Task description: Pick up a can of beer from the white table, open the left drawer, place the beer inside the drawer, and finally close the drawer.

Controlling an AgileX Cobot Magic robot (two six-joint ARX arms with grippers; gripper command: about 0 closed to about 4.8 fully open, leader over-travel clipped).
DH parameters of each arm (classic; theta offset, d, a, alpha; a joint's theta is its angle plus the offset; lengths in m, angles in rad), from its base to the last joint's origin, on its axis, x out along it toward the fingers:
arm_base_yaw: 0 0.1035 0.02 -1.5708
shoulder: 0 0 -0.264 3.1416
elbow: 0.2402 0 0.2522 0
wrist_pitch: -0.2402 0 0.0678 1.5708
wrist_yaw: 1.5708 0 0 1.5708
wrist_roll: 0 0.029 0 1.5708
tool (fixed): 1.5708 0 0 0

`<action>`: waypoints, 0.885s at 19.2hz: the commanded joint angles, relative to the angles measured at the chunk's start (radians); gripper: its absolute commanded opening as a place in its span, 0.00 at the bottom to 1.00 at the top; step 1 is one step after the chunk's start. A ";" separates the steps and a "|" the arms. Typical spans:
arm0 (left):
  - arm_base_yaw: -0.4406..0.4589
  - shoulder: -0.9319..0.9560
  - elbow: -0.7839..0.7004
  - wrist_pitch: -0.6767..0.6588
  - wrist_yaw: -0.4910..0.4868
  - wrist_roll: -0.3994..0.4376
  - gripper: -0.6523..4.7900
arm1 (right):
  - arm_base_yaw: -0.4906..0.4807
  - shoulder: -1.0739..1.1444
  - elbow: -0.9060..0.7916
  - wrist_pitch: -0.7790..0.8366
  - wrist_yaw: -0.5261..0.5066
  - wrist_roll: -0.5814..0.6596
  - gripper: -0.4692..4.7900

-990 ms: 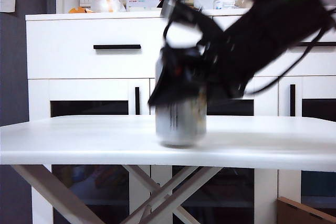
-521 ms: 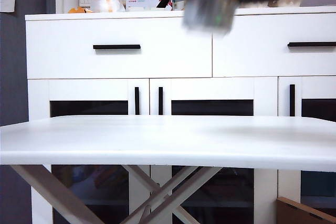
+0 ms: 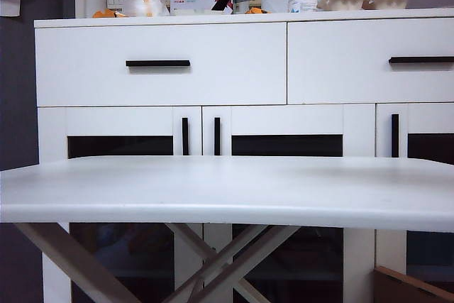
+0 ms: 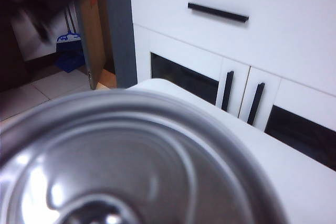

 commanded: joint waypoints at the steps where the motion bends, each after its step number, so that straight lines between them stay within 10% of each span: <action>1: 0.000 0.053 0.003 0.108 -0.096 -0.154 0.11 | 0.002 -0.015 0.045 0.013 0.004 0.002 0.36; 4: 0.000 0.119 0.003 0.205 -0.214 -0.348 0.11 | 0.003 -0.020 0.057 -0.006 -0.027 0.001 0.36; 17: 0.083 0.398 0.105 0.389 -0.231 -0.536 0.11 | 0.003 -0.030 0.057 -0.041 -0.049 0.001 0.36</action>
